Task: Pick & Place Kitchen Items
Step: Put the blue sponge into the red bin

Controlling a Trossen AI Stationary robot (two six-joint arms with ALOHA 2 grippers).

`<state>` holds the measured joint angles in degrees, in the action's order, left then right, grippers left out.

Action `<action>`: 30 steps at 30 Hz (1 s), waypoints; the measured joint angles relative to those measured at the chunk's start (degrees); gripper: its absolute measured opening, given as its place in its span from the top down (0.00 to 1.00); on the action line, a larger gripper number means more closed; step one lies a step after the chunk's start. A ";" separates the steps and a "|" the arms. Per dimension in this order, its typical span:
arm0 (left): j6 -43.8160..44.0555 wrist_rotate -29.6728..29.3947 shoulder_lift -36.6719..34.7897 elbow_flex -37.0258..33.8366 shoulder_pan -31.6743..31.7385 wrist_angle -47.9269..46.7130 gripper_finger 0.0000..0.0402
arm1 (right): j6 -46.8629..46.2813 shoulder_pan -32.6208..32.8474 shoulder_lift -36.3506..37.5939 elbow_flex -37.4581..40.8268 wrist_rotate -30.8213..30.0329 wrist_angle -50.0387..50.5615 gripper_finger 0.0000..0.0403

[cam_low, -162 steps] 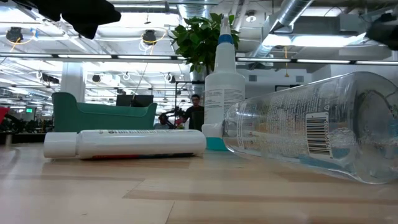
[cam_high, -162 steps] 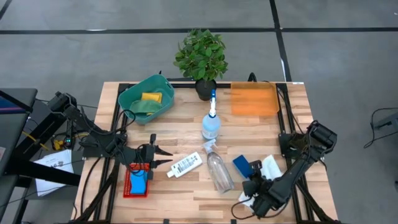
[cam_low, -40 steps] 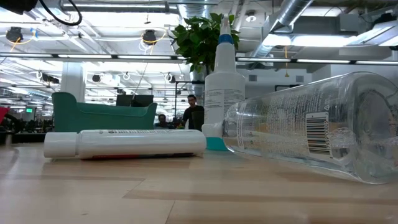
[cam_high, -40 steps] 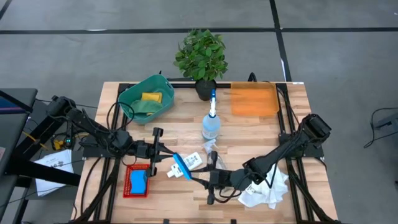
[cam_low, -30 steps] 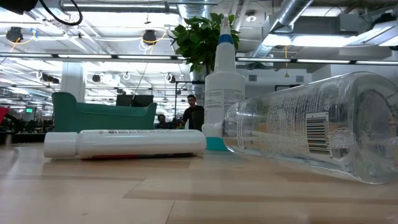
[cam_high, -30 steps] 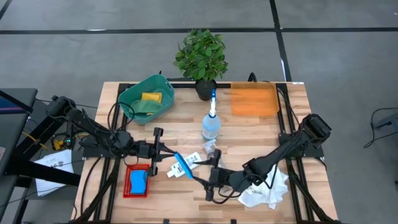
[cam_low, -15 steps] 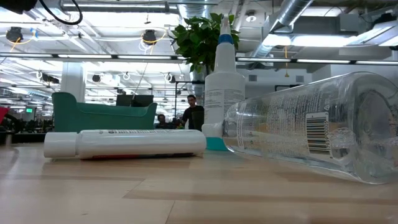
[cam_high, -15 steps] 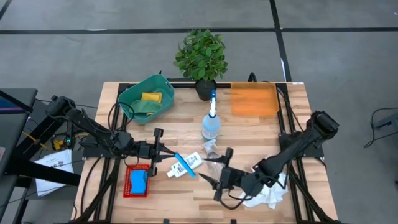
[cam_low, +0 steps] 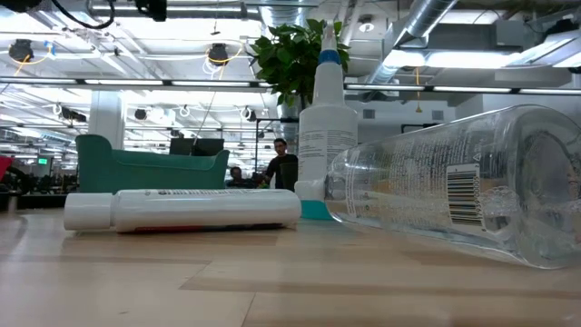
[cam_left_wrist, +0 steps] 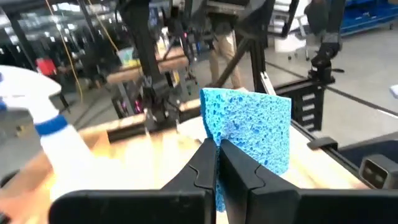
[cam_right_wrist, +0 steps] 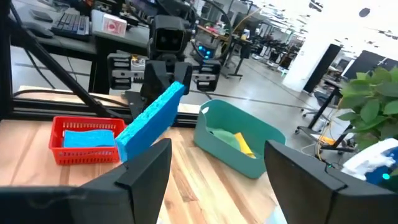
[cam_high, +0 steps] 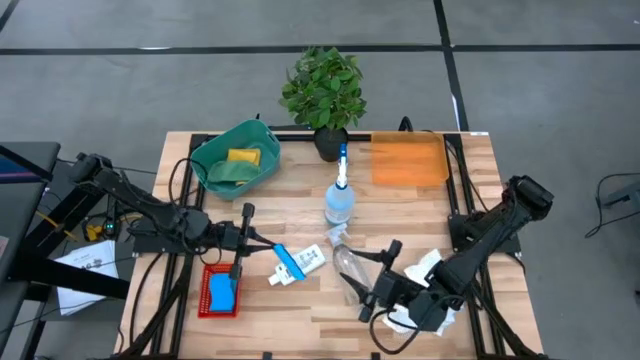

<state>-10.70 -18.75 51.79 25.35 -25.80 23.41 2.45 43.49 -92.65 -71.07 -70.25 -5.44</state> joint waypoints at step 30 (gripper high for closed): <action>33.47 15.29 -12.04 17.11 0.00 -73.09 1.00 | -43.02 -1.14 5.43 -0.07 4.83 46.17 0.38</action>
<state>22.76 -3.46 39.75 42.46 -25.80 -49.68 -40.58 42.35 -87.22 -71.13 -65.42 40.73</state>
